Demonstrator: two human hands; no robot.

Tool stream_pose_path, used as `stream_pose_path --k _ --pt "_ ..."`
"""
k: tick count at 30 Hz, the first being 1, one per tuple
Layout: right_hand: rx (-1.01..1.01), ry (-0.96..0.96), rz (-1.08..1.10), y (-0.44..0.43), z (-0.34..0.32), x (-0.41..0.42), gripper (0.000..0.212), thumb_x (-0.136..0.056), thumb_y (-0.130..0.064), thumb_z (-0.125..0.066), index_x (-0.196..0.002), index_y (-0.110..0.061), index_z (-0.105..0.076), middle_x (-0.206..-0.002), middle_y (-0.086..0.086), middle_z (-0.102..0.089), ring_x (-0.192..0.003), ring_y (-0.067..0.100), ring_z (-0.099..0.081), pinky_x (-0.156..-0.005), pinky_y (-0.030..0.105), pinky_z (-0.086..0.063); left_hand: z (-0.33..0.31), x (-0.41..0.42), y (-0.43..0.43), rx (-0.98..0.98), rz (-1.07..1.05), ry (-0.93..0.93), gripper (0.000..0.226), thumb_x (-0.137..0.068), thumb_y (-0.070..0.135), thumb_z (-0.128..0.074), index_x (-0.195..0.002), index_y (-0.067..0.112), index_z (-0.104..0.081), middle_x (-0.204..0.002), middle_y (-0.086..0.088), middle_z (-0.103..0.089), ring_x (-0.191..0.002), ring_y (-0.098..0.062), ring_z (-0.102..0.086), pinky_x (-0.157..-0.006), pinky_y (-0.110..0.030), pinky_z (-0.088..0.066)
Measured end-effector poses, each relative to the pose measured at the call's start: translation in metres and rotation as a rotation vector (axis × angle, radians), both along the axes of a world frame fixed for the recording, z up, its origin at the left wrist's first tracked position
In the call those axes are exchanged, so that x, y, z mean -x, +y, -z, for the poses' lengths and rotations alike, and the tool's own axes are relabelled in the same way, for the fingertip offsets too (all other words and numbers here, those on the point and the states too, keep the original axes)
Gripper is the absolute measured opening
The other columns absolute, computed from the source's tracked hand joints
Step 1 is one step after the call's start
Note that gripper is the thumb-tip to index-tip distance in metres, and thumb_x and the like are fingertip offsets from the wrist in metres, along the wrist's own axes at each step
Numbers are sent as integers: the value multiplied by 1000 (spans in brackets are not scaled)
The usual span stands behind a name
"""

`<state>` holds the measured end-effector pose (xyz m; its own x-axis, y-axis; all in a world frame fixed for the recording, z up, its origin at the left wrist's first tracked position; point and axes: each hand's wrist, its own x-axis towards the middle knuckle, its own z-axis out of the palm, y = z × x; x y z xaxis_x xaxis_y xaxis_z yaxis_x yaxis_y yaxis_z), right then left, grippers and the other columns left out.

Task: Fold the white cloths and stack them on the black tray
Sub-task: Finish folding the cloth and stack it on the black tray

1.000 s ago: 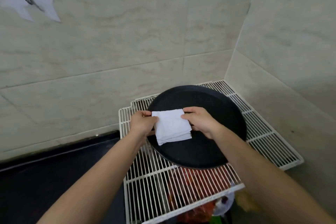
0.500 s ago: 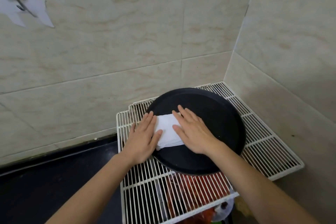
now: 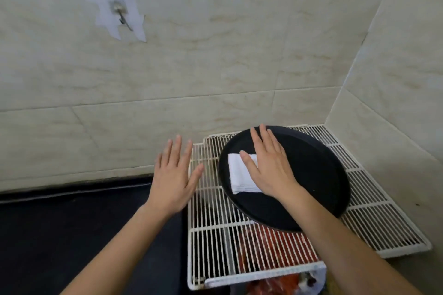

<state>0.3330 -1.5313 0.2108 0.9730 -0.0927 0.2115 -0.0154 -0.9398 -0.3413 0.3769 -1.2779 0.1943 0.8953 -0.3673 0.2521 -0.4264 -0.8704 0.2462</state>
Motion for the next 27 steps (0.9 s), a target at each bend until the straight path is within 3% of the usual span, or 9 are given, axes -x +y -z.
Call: stream_pose_path --k 5,11,23,27 --pt "25 -88 -226 102 0 -26 80 -98 -68 -25 -159 -26 3 -165 6 19 -152 24 19 -122 42 7 -1 42 105 -54 -330 -99 78 -93 65 -26 -157 20 -20 -165 -14 -7 -152 -34 -4 -117 -58 -17" --pt "63 -120 -519 255 13 -19 84 -96 -70 -27 -159 -28 9 -164 5 26 -150 25 25 -123 46 6 11 116 246 -109 -673 -83 82 -91 69 -24 -158 24 -13 -166 -12 2 -152 -34 4 -117 -63 -13" --pt "61 -79 -768 597 50 67 81 -98 -64 -32 -159 -25 7 -164 6 24 -152 26 20 -124 46 3 38 295 566 -124 -997 27 81 -90 74 -17 -158 30 -10 -166 -7 6 -152 -34 7 -118 -63 -12" --pt "92 -2 -886 716 65 104 82 -99 -62 -33 -159 -25 8 -163 7 27 -152 28 19 -124 48 0 47 355 672 -137 -1114 105 83 -89 76 -9 -158 31 -3 -164 -5 18 -152 -33 10 -118 -63 -11"
